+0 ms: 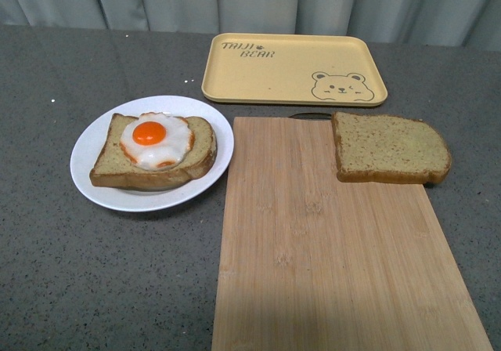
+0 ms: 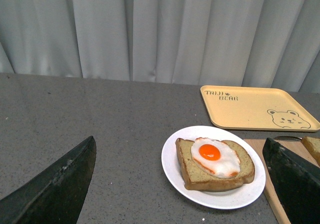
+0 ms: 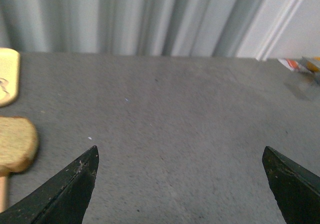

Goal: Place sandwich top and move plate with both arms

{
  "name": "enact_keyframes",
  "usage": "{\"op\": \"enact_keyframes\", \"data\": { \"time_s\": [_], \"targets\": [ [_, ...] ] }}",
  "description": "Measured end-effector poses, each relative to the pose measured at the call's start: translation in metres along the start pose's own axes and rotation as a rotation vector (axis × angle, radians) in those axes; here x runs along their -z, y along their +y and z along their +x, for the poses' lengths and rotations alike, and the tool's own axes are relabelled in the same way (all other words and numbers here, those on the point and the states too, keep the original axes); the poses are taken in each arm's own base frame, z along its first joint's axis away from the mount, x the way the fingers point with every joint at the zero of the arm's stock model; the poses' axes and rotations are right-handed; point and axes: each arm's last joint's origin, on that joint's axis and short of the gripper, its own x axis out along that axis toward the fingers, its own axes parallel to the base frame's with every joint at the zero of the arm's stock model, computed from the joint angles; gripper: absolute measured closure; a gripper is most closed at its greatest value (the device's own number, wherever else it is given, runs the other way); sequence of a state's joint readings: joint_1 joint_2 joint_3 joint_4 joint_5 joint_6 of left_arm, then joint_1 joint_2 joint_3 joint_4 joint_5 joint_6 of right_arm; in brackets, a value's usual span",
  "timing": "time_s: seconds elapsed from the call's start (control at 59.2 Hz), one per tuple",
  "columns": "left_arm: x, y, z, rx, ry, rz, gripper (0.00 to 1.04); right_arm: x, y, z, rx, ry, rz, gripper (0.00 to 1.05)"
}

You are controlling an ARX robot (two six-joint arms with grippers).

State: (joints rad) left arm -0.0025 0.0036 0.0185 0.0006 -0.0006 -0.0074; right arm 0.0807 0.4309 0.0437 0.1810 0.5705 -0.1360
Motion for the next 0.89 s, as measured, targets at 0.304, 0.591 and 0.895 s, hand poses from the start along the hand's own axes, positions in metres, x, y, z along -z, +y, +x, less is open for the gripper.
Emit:
{"op": "enact_keyframes", "data": {
  "time_s": [0.304, 0.591, 0.895],
  "targets": [
    [0.0, 0.0, 0.0, 0.0, 0.0, 0.0, 0.07, -0.003, 0.015, 0.092, -0.289, 0.249, 0.036, 0.09],
    [0.0, 0.0, 0.0, 0.0, 0.0, 0.0, 0.07, 0.009, 0.052, 0.17, -0.564, 0.49, 0.202, 0.09],
    [0.0, 0.0, 0.0, 0.0, 0.0, 0.0, 0.07, 0.033, 0.103, 0.219, -0.74, 0.727, 0.349, 0.09]
  ]
}}
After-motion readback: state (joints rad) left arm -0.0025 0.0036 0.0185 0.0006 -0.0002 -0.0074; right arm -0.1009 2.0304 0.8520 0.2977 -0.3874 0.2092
